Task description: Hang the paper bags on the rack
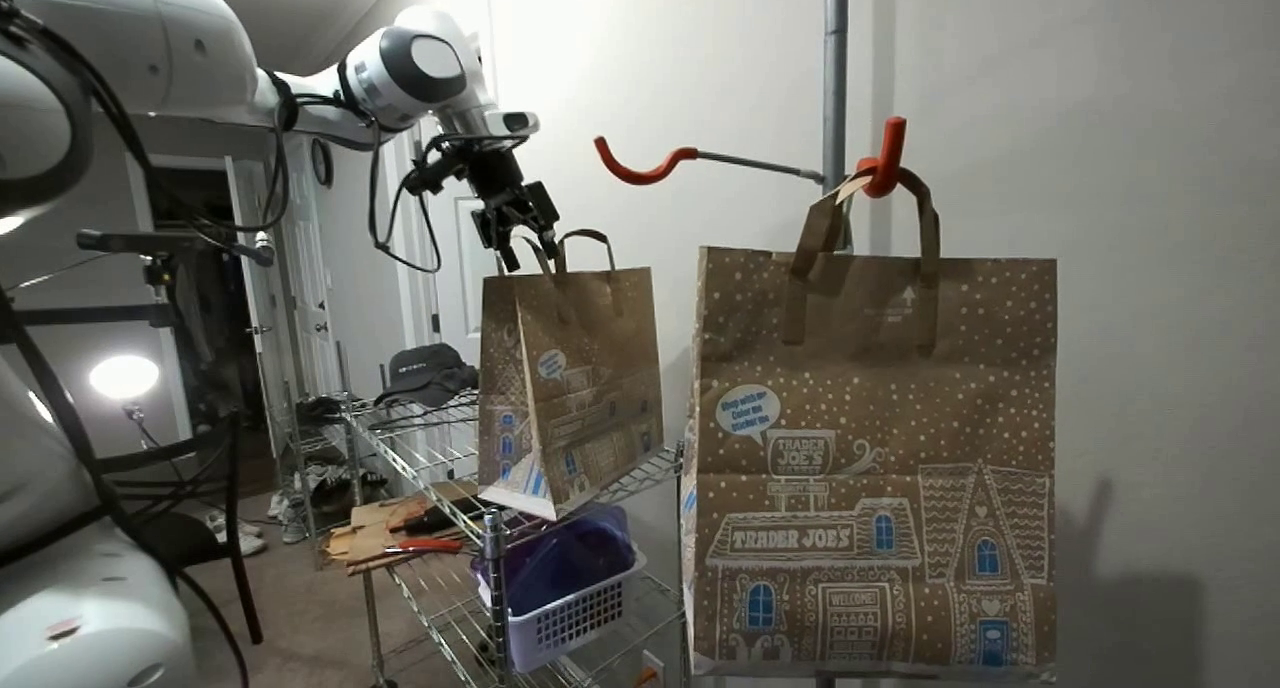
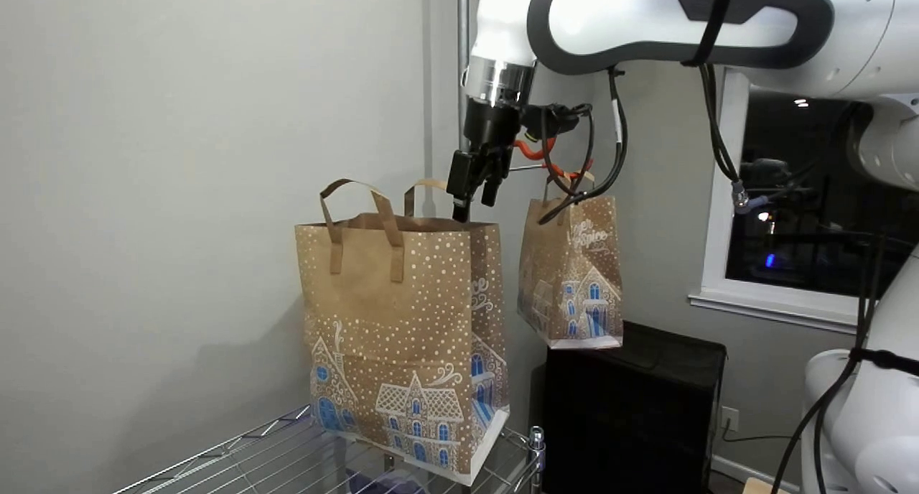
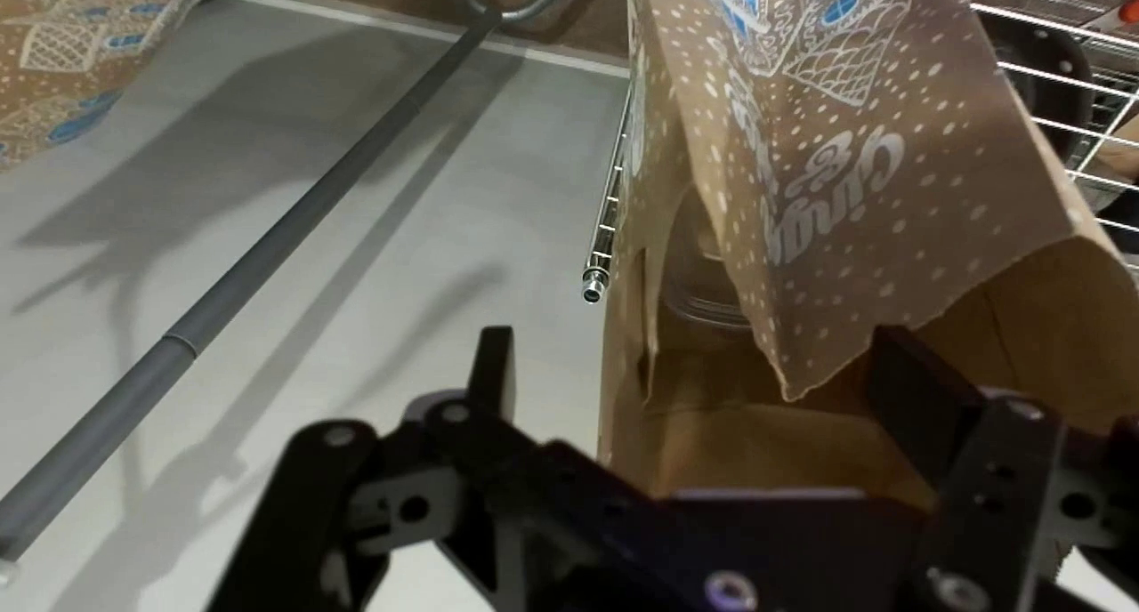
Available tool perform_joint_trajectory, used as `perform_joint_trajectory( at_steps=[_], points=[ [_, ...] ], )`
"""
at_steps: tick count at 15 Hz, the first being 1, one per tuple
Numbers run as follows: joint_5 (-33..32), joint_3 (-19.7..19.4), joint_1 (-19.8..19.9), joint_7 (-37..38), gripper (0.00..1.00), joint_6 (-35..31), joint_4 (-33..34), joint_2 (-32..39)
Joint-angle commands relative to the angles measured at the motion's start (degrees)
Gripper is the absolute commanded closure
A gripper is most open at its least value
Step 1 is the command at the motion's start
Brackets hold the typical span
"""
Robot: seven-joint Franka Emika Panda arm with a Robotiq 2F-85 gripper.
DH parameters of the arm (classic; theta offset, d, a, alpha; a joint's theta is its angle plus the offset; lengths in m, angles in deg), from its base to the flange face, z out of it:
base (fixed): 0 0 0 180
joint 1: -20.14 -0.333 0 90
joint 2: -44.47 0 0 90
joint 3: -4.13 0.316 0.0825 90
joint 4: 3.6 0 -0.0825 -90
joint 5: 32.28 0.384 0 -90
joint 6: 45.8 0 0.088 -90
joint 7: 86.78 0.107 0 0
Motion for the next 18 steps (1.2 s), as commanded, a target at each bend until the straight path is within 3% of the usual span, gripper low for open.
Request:
perform_joint_trajectory(
  at_steps=[1, 6, 10, 15, 18],
  points=[
    [0.4, -0.5, 0.7, -7.1, 0.0, -4.4, -2.3, -1.3],
    [1.1, -1.1, 1.2, -7.4, 0.0, -12.1, -4.8, -1.1],
    [6.4, -2.1, 0.9, -6.2, 0.0, -20.0, -6.3, -0.9],
    [20.0, -3.9, 0.0, -7.9, 0.0, -17.5, -5.0, -0.8],
    [24.5, -4.1, -0.1, -8.8, 0.0, -16.2, -4.4, -0.9]
  ],
)
